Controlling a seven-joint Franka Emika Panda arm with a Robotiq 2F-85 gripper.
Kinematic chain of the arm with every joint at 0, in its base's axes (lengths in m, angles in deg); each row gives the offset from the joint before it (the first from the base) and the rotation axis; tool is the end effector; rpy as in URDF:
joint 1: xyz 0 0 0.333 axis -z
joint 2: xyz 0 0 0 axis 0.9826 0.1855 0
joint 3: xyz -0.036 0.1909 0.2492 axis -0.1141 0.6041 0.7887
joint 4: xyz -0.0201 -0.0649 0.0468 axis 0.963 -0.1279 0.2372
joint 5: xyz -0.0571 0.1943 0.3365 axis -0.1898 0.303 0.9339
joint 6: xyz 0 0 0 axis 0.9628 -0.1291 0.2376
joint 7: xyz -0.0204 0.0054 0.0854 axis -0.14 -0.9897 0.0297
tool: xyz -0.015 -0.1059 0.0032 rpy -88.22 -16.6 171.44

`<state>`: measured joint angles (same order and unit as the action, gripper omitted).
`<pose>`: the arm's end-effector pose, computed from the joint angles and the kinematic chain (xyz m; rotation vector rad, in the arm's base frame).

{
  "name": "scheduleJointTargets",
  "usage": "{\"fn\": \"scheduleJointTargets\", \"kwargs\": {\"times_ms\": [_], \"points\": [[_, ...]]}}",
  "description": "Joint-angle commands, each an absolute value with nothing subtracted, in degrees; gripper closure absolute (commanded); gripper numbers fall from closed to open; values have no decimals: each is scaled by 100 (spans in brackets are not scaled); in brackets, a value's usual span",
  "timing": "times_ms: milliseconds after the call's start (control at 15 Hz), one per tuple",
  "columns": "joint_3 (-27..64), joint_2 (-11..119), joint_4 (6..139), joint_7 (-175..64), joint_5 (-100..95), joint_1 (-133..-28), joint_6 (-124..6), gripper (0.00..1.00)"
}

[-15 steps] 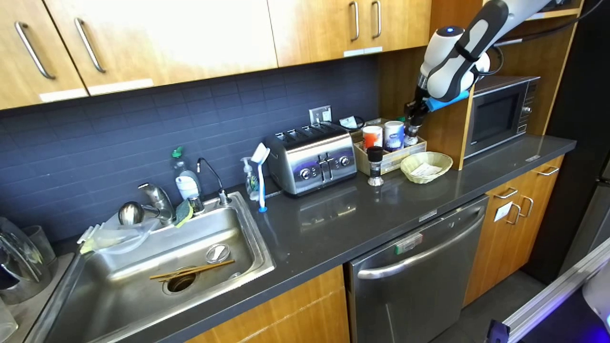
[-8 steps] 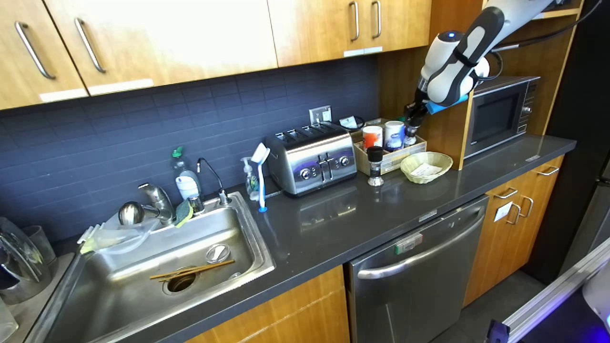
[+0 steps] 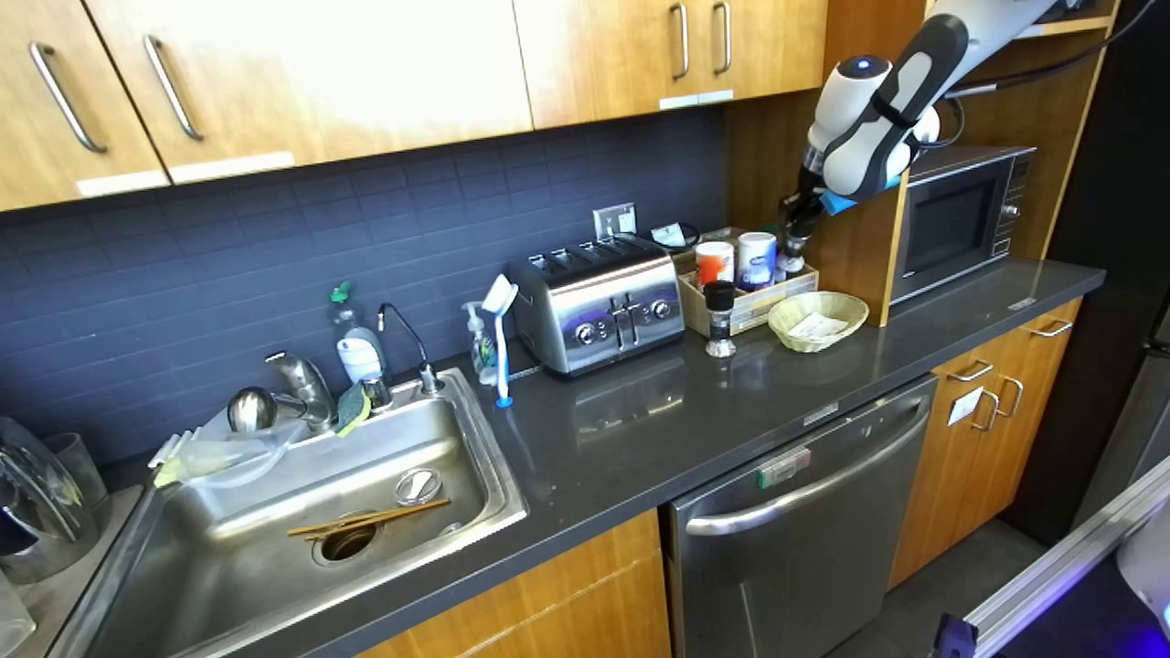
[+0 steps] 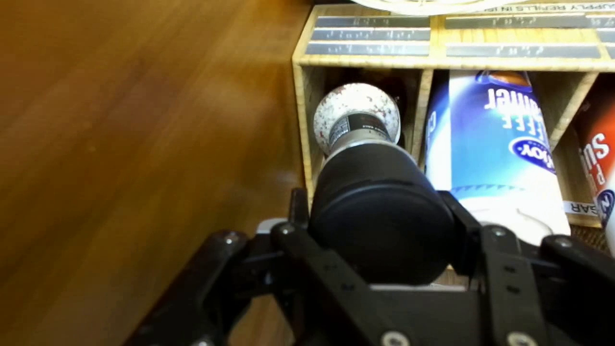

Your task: Put the spice bottle into the box

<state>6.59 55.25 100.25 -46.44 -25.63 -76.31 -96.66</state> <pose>0.6005 -0.1652 0.3464 2.7231 -0.1336 0.8191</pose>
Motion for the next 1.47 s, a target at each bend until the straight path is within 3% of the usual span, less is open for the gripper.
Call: {"fn": "scheduleJointTargets", "kwargs": {"times_ms": [0, 800, 1400], "points": [[214, 5455, 9796, -4342, -3076, -8002, -9469, 60], [484, 5532, 9772, -4582, -2861, -8011, -8896, 60], [878, 5633, 9825, -5079, -2473, -7747, -9262, 60]]}}
